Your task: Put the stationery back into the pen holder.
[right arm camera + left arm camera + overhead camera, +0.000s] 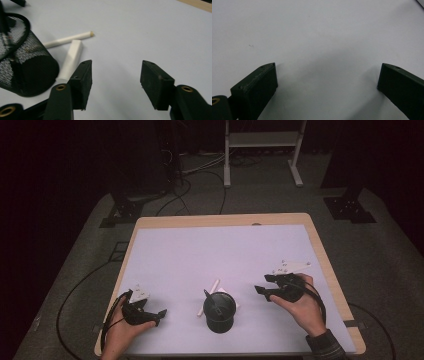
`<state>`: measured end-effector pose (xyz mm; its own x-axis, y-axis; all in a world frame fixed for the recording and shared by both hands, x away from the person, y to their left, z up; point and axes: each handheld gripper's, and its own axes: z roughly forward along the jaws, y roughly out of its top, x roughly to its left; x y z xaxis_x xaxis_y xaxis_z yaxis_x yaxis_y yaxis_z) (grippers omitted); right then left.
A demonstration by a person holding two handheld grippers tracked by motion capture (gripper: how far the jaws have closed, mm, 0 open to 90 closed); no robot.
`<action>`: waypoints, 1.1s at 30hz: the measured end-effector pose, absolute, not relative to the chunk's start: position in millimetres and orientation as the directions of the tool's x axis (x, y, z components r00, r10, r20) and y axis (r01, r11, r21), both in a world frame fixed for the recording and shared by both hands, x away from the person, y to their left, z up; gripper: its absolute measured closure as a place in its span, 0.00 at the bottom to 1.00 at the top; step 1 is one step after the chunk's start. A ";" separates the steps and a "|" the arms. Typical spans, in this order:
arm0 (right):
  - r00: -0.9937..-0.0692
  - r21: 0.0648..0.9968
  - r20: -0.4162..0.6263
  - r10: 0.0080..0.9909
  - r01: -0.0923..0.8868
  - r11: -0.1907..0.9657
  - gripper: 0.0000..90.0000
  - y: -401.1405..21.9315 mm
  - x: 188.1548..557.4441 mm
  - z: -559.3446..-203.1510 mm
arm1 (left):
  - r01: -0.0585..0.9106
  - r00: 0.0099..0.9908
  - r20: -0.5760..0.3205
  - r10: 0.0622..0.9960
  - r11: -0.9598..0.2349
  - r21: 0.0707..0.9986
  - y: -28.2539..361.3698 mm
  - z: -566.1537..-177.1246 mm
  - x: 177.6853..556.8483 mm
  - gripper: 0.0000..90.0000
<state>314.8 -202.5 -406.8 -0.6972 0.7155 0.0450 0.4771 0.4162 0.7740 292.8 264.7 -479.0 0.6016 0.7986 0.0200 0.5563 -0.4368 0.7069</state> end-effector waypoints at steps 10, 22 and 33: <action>-0.639 0.743 0.043 0.768 0.534 0.404 0.35 -228.5 311.1 -426.1 | 0.556 0.602 0.022 0.798 -0.438 0.707 264.6 -479.0 292.8 0.02; -0.590 0.699 0.027 0.807 0.588 0.406 0.27 -252.4 305.6 -455.0 | 0.555 0.603 0.019 0.798 -0.437 0.708 265.1 -478.6 292.8 0.02; -0.562 0.686 0.000 0.827 0.601 0.409 0.26 -260.3 305.8 -470.7 | 0.548 0.611 0.023 0.791 -0.444 0.709 266.5 -473.0 291.0 0.19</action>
<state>305.8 -260.3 -470.7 -0.5621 0.8271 0.0001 0.6015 0.4087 0.6865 291.0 266.5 -473.0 0.6112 0.7911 0.0232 0.5480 -0.4442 0.7088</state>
